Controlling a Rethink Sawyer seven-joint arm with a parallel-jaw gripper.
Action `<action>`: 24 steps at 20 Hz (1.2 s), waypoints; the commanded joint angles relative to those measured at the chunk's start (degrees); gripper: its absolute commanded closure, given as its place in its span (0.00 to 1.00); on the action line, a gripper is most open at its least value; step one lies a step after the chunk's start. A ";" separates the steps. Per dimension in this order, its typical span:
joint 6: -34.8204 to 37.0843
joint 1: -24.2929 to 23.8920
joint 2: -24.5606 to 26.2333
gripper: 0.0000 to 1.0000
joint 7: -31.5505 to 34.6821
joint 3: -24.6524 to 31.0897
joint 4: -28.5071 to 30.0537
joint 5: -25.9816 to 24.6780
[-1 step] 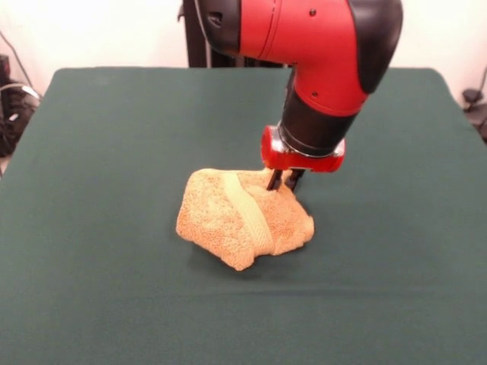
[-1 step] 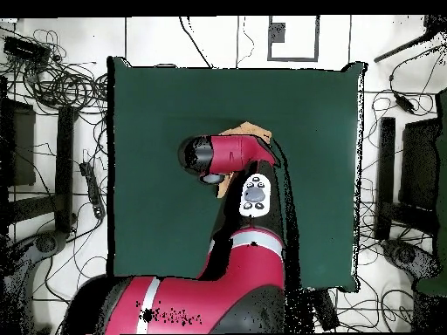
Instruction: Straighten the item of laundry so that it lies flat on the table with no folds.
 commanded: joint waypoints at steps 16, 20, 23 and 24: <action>4.56 -12.16 2.60 1.00 -10.63 9.65 2.30 -4.40; 9.72 -14.14 2.84 1.00 -13.88 11.29 -0.16 -5.41; 9.33 -14.33 2.79 1.00 -12.50 11.99 -0.32 -6.10; 8.38 -14.14 2.58 1.00 -11.69 12.10 0.08 -6.46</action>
